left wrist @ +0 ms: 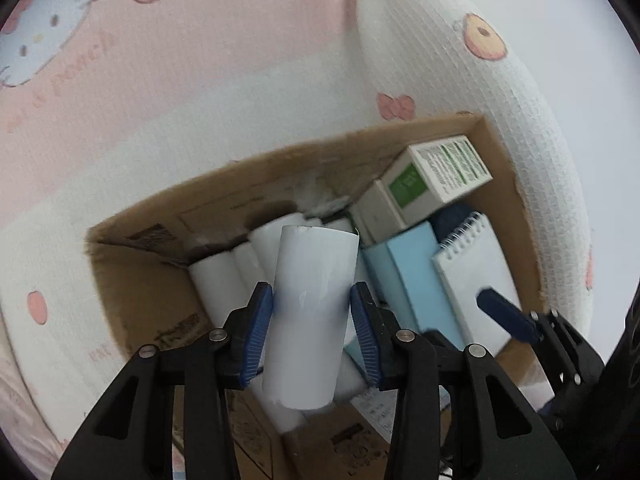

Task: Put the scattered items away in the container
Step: 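Lower the left gripper's tube into the box and open it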

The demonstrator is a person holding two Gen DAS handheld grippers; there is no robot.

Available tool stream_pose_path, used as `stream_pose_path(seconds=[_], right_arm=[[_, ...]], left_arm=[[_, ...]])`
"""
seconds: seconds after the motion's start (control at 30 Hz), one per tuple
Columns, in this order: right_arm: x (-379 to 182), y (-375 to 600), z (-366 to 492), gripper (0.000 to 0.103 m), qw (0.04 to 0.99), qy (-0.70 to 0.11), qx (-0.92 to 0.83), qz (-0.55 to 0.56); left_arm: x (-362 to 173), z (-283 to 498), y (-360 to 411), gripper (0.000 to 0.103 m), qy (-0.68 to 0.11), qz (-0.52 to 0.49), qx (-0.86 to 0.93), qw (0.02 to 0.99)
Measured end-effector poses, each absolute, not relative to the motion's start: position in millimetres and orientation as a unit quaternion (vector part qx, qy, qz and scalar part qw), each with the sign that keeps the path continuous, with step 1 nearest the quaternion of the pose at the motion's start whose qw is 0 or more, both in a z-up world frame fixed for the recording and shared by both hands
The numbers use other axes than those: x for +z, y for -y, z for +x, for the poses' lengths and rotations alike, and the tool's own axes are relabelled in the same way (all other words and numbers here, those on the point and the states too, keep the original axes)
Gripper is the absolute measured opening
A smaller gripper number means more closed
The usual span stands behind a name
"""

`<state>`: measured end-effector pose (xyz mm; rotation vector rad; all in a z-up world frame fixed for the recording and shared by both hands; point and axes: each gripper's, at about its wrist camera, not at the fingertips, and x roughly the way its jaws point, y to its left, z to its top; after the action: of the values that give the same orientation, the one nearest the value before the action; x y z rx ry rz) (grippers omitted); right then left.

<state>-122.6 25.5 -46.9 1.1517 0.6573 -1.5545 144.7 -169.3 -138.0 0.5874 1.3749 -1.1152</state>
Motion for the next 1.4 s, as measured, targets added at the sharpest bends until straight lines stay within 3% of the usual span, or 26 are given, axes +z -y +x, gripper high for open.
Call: stream_pose_path(seconds=[0.63,1.0,1.4], right_arm=[[-70.2,-23.0,-92.9,0.058,0.532,-0.331,-0.638,0.446],[-72.2,-22.3,-85.7,0.061,0.533,-0.365,-0.632,0.429],[-68.4,-32.2,-75.5,0.061,0.531,-0.387,-0.627,0.419]], left_arm=[[-155.8,154.1,175.2,0.044,-0.589,0.269,-0.4,0.649],[-158.4,144.6,173.4,0.053,-0.581,0.3,-0.407,0.638],[-145.7,151.9,150.2,0.051,-0.585,0.26,-0.465,0.612]])
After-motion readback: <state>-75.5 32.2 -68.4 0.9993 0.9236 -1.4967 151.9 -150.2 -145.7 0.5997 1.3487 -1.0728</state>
